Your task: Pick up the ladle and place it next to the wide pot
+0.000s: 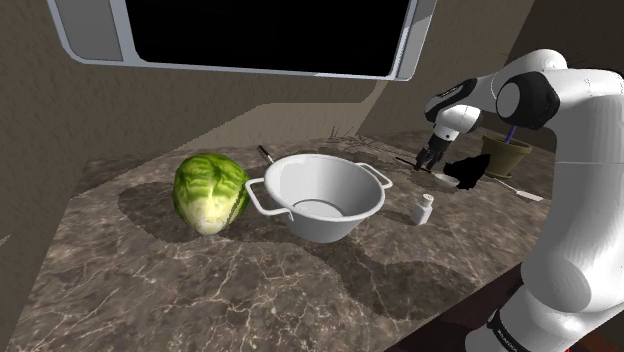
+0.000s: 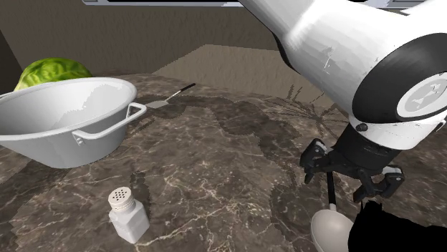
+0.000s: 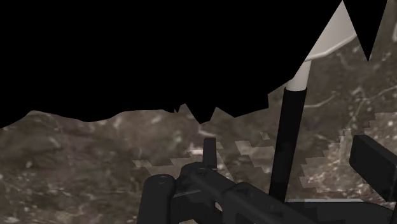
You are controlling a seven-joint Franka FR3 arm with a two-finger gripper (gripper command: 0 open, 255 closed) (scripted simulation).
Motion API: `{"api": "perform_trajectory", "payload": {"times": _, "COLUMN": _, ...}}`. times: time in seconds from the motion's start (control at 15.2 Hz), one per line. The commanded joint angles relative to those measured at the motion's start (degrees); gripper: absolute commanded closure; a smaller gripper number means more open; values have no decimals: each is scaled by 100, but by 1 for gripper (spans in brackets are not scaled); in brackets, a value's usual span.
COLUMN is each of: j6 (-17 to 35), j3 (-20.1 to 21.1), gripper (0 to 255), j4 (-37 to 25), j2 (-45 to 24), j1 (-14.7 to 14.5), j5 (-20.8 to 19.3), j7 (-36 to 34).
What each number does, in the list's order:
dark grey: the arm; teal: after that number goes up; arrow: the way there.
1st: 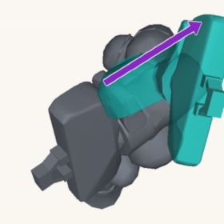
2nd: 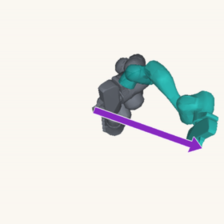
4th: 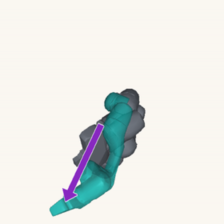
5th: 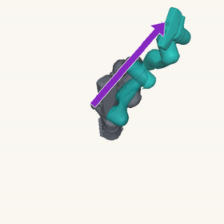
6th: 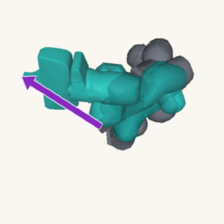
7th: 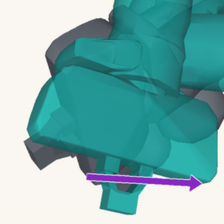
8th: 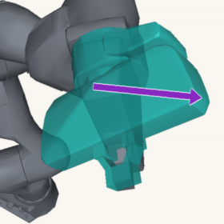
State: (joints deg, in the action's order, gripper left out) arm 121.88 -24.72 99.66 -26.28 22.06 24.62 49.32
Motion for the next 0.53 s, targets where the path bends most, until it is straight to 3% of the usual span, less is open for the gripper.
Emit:
{"api": "perform_trajectory", "payload": {"times": 0.0, "j6": 0, "j3": 0, "gripper": 0, "j4": 0, "j2": 0, "j1": 0, "j5": 0, "j7": 0}}
{"api": "perform_trajectory", "payload": {"times": 0.07, "j6": 0, "j3": 0, "gripper": 255, "j4": 0, "j2": 0, "j1": 0, "j5": 0, "j7": 0}}
{"api": "perform_trajectory", "payload": {"times": 0.46, "j6": 10, "j3": 4, "gripper": 255, "j4": 5, "j2": -4, "j1": -5, "j5": 3, "j7": -4}}
